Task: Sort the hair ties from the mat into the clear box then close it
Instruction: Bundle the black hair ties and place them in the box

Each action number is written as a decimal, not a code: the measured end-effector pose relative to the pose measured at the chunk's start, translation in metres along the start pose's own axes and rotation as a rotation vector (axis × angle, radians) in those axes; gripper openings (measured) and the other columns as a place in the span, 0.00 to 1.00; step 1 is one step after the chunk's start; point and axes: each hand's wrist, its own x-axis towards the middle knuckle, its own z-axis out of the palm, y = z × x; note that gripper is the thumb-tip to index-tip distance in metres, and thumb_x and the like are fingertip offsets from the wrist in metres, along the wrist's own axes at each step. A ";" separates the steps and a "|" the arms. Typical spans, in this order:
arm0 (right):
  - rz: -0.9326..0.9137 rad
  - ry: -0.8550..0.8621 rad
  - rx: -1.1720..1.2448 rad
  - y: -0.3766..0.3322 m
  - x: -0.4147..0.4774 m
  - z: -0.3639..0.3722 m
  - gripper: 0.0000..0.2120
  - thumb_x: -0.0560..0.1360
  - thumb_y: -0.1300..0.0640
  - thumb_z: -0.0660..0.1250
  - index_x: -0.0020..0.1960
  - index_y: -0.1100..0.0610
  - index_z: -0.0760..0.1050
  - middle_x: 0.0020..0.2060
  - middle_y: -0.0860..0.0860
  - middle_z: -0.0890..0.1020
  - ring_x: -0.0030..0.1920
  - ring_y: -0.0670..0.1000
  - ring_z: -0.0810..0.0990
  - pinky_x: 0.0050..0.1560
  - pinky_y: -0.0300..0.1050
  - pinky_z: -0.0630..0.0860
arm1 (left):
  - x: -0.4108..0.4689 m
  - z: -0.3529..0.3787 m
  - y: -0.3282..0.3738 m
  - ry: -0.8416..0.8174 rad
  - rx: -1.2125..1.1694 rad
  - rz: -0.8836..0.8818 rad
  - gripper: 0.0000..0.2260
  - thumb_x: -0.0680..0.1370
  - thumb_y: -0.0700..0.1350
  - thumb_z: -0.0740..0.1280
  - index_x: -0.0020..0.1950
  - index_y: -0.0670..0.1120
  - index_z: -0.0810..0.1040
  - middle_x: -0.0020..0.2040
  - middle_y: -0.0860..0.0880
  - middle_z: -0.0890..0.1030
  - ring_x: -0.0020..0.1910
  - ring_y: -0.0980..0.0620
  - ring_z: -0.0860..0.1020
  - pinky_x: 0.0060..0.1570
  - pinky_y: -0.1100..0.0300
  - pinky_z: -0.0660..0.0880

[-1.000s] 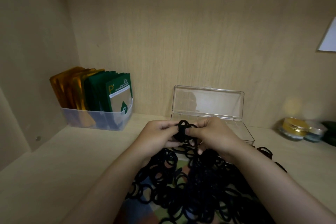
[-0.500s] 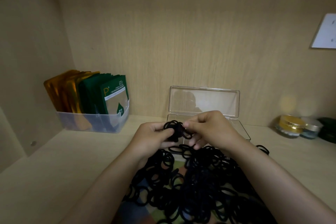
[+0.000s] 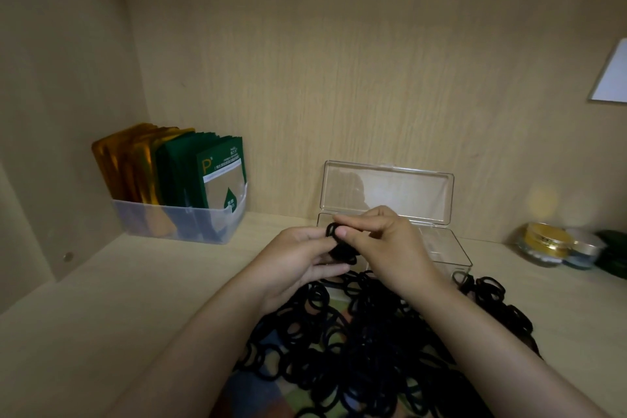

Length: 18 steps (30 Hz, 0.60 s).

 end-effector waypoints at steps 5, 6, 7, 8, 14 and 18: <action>0.129 -0.006 0.002 -0.007 -0.002 -0.003 0.20 0.72 0.51 0.76 0.63 0.43 0.79 0.52 0.45 0.79 0.36 0.45 0.76 0.37 0.39 0.74 | -0.002 0.001 -0.001 -0.067 0.094 0.084 0.14 0.82 0.41 0.62 0.65 0.38 0.78 0.64 0.44 0.81 0.64 0.48 0.79 0.63 0.51 0.77; 0.212 -0.061 0.059 -0.009 -0.002 -0.007 0.19 0.73 0.52 0.75 0.63 0.46 0.80 0.52 0.46 0.81 0.35 0.47 0.78 0.33 0.41 0.74 | -0.001 0.000 -0.002 -0.061 0.134 0.099 0.14 0.82 0.39 0.62 0.66 0.38 0.78 0.64 0.45 0.81 0.64 0.48 0.79 0.62 0.52 0.78; 0.299 -0.140 0.140 -0.011 -0.002 -0.010 0.15 0.74 0.53 0.74 0.60 0.50 0.81 0.51 0.49 0.84 0.36 0.49 0.80 0.31 0.42 0.75 | -0.001 -0.001 -0.003 -0.051 0.156 0.105 0.14 0.82 0.37 0.62 0.66 0.39 0.78 0.63 0.45 0.82 0.63 0.48 0.80 0.62 0.53 0.78; 0.371 -0.224 0.214 -0.013 -0.002 -0.013 0.12 0.75 0.54 0.73 0.57 0.54 0.83 0.48 0.52 0.85 0.37 0.50 0.80 0.31 0.43 0.76 | -0.001 -0.003 -0.003 -0.041 0.166 0.107 0.14 0.82 0.36 0.62 0.66 0.39 0.78 0.62 0.45 0.82 0.62 0.48 0.80 0.61 0.54 0.78; 0.479 -0.380 0.275 -0.012 -0.001 -0.023 0.09 0.74 0.56 0.73 0.52 0.59 0.85 0.43 0.55 0.86 0.41 0.50 0.83 0.44 0.46 0.83 | -0.003 -0.004 0.001 0.107 0.261 0.117 0.12 0.75 0.35 0.72 0.57 0.44 0.82 0.45 0.47 0.86 0.42 0.54 0.85 0.43 0.62 0.82; 0.462 -0.344 0.315 -0.014 -0.002 -0.026 0.10 0.74 0.59 0.72 0.55 0.60 0.84 0.45 0.59 0.86 0.42 0.53 0.85 0.42 0.45 0.84 | -0.003 -0.003 0.004 0.161 0.343 0.127 0.08 0.71 0.37 0.77 0.46 0.46 0.82 0.37 0.44 0.84 0.35 0.52 0.83 0.40 0.62 0.81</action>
